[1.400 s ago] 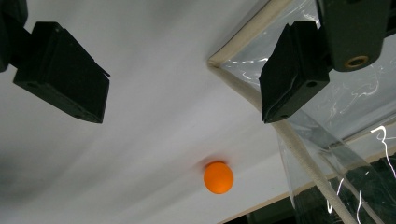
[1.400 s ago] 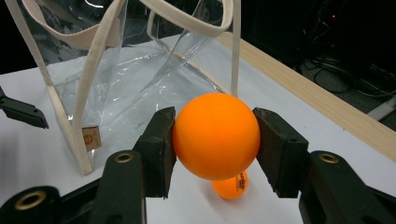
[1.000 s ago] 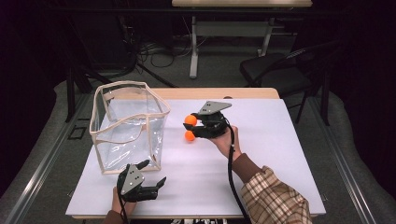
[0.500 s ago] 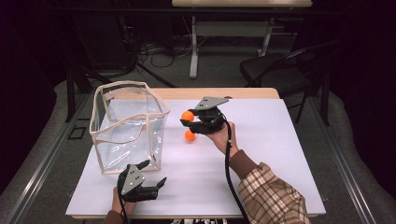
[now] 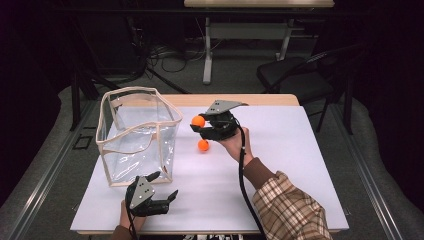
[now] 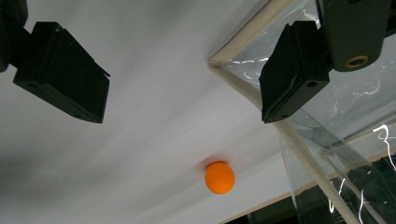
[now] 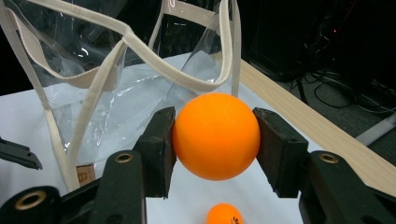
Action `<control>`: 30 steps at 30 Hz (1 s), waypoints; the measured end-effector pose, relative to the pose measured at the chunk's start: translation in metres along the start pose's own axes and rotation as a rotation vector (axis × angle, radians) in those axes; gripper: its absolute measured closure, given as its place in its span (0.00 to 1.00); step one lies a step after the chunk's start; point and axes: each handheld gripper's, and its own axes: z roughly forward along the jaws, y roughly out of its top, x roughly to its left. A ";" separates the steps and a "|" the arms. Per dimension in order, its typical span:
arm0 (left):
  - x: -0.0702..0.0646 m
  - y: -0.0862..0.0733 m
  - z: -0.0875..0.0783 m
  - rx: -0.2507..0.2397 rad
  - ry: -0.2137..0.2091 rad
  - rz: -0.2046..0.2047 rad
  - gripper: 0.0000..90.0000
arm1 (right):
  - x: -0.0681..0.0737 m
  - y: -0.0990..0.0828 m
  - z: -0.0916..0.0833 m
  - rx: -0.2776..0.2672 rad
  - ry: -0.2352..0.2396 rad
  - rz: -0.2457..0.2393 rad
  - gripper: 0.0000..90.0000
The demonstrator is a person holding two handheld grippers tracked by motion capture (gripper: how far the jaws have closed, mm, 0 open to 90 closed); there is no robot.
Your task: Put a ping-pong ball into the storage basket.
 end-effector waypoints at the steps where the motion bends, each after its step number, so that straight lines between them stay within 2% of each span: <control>1: 0.000 0.000 0.000 0.001 0.000 0.000 0.18 | -0.001 0.001 0.000 -0.003 -0.002 -0.001 0.56; 8: 0.000 0.000 0.000 0.001 0.000 0.002 0.18 | 0.000 0.010 0.002 -0.015 0.000 -0.005 0.56; 30: 0.000 0.000 0.000 0.001 -0.001 0.003 0.18 | -0.003 0.024 0.008 -0.005 -0.017 -0.024 0.56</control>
